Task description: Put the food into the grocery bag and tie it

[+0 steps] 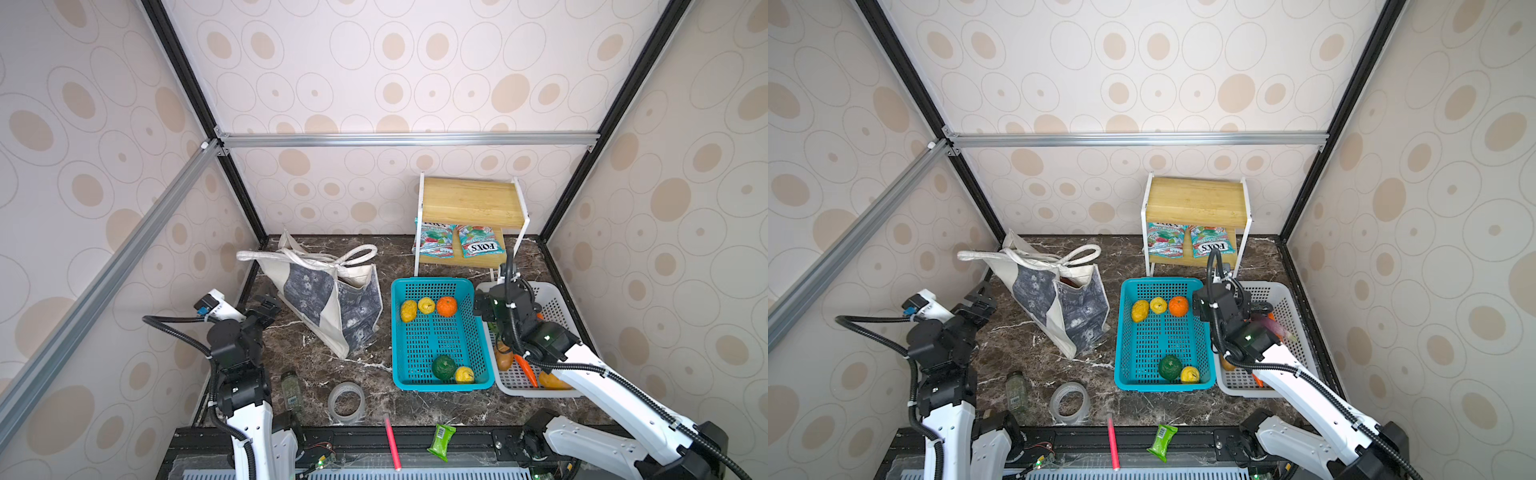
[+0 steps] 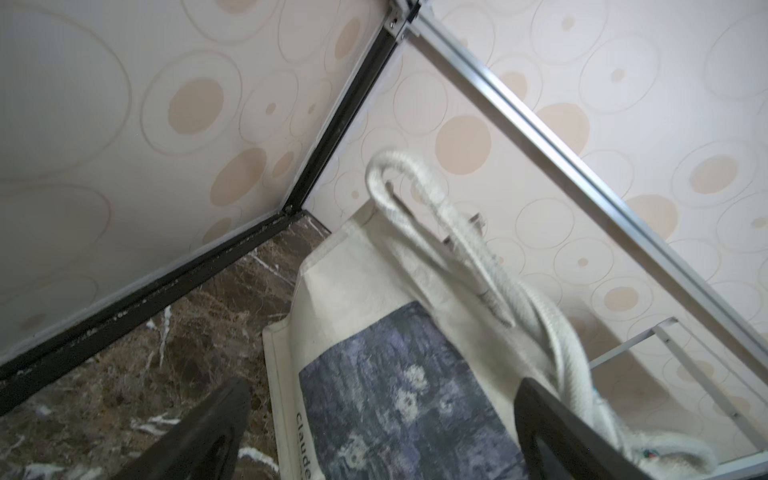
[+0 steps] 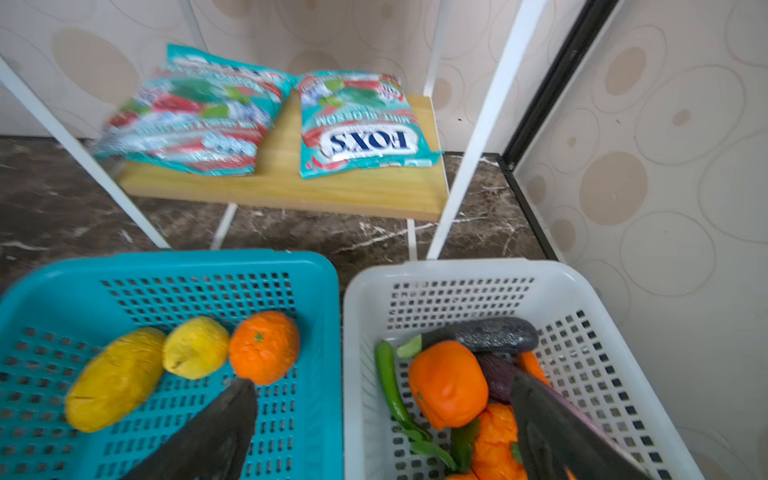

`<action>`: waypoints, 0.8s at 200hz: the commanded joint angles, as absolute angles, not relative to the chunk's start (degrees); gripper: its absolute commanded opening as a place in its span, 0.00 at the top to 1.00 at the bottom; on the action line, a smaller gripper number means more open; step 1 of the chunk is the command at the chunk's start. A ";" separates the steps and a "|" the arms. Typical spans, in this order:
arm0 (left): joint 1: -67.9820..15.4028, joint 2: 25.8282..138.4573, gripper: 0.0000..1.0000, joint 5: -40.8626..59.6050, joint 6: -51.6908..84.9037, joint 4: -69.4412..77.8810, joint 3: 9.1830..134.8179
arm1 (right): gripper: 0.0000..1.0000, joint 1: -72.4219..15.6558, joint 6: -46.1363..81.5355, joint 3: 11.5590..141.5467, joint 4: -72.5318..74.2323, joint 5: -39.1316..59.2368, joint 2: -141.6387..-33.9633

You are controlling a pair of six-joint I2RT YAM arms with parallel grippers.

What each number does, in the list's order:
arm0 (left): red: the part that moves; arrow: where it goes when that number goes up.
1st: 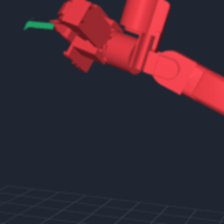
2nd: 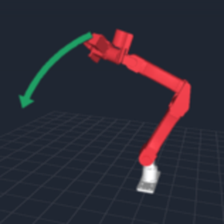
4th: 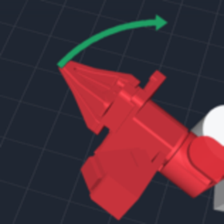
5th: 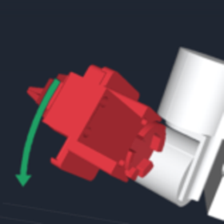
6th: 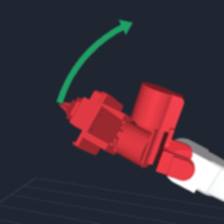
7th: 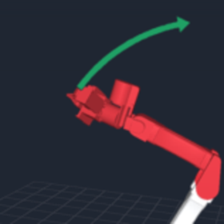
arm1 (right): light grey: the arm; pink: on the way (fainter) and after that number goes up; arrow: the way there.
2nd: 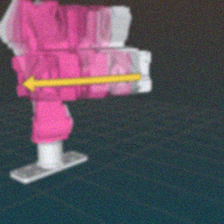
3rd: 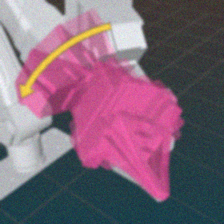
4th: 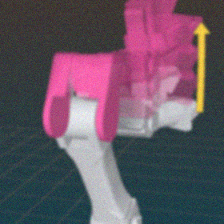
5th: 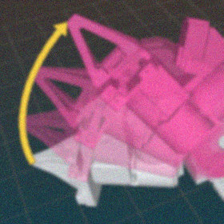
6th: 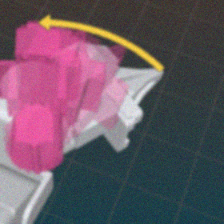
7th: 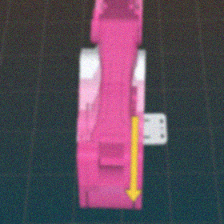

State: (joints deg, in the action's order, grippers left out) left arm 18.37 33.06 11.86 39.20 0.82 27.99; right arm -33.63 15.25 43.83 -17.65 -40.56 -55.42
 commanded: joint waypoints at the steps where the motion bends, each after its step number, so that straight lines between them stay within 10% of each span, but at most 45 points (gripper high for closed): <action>1: 8.37 32.87 0.01 0.71 36.92 2.91 24.72 | 0.06 -31.32 12.00 36.75 -5.60 -45.96 -52.02; 46: -12.92 42.19 0.01 -25.08 35.57 13.49 19.42 | 0.06 -17.76 17.50 30.84 -4.15 -45.11 -53.45; 160: -11.67 64.62 0.01 -43.31 6.93 60.78 6.10 | 0.10 -11.34 9.90 16.85 33.17 -42.53 -67.68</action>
